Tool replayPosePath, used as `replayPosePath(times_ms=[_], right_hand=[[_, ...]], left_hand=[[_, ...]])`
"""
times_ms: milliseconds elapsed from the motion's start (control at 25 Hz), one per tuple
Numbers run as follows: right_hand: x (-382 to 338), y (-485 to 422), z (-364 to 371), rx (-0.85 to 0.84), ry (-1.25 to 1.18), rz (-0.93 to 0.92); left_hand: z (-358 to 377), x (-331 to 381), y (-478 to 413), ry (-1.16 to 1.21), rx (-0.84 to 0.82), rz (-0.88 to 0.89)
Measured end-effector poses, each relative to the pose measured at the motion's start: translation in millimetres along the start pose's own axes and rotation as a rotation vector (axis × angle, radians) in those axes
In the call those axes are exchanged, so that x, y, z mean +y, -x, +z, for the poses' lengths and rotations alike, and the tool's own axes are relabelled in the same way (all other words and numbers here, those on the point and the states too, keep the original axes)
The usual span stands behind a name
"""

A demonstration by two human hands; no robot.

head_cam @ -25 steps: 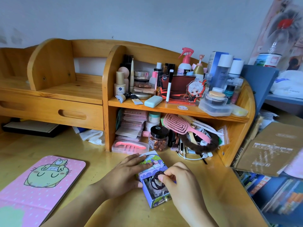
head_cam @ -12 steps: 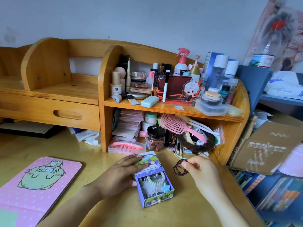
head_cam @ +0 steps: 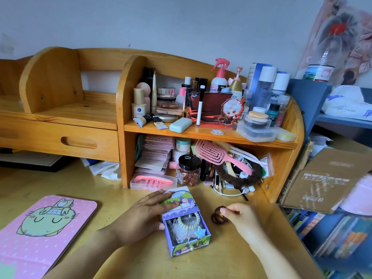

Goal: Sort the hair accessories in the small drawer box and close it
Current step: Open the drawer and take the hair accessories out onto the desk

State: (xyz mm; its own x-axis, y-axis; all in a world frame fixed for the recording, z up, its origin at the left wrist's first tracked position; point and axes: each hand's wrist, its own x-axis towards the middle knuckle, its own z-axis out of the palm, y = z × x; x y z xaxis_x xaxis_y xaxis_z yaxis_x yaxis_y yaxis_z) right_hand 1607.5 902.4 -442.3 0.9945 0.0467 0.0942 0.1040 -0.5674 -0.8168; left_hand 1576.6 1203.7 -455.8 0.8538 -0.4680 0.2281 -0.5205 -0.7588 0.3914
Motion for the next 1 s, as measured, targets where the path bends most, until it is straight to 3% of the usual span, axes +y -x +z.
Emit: replayPosePath(times_ms=[360,560,1000], right_hand=[[21,-8,6,0.115,0.189,0.023],[23,-4,10,0.199,0.240,-0.050],[29,-5,10,0.177,0.259,-0.098]], left_hand=[[0,-2,1,0.022,0.031,0.010],[1,-2,1,0.038,0.052,0.017],[1,-2,2,0.050,0.042,0.010]])
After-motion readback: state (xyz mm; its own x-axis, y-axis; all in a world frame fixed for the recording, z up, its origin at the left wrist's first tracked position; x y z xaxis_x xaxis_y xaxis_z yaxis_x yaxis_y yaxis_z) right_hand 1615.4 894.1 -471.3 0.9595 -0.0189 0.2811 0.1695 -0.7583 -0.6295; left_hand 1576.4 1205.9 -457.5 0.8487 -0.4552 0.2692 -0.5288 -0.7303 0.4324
